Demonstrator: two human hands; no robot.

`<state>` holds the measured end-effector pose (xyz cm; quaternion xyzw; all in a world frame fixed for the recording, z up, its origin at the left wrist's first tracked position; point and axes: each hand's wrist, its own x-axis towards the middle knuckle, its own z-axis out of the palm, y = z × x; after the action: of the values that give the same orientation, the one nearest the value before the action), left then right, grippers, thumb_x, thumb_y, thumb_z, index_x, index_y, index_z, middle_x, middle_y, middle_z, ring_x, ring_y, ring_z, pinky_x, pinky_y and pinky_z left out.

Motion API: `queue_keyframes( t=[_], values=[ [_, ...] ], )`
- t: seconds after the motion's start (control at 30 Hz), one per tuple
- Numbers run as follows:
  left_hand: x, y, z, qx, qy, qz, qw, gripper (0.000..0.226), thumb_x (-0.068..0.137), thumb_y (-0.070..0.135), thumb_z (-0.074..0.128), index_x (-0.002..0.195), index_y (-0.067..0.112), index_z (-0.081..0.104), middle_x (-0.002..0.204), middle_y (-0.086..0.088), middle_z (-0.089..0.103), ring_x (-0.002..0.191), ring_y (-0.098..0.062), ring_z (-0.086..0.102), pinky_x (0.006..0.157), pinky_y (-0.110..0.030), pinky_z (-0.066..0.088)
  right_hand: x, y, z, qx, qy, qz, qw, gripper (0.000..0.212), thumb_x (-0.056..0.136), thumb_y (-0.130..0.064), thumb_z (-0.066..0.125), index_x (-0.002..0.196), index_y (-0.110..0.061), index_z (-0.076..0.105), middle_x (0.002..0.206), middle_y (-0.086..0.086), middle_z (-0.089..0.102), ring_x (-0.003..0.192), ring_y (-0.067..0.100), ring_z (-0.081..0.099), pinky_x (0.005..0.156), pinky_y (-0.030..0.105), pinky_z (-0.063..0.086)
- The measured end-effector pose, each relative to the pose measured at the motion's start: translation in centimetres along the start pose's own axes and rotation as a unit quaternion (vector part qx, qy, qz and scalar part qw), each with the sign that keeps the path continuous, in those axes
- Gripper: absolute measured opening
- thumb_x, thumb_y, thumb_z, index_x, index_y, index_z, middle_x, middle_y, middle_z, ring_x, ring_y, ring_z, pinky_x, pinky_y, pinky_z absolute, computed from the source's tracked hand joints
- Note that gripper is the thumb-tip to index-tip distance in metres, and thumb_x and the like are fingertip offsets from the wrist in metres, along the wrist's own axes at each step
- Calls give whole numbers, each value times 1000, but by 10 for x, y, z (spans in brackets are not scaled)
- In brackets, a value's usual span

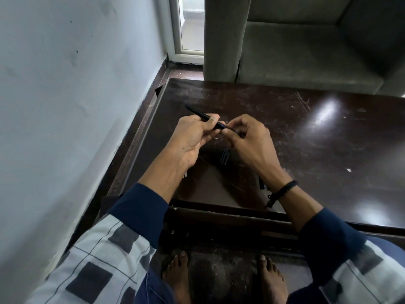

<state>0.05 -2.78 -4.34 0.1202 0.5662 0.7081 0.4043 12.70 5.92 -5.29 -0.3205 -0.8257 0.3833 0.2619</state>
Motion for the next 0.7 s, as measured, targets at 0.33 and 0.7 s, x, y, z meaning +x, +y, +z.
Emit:
queue_keyframes(
  t=[0.33,0.7],
  values=[
    [-1,1,0,-1,9,9,1000,8,95,2,65,100,-2,71,84,-11,76,82,-17,74,76,-23,60,-1,-3,-1,13,-2,3,1000,14,95,-40,69,100,-27,67,75,-4,72,69,12,68,64,35,56],
    [-1,0,1,-3,2,5,1000,13,94,2,66,105,-3,70,93,-13,77,86,-17,76,74,-22,59,0,-2,-2,-13,1,19,1000,34,104,-41,54,78,-24,66,61,-3,64,47,2,49,49,27,40]
  ],
)
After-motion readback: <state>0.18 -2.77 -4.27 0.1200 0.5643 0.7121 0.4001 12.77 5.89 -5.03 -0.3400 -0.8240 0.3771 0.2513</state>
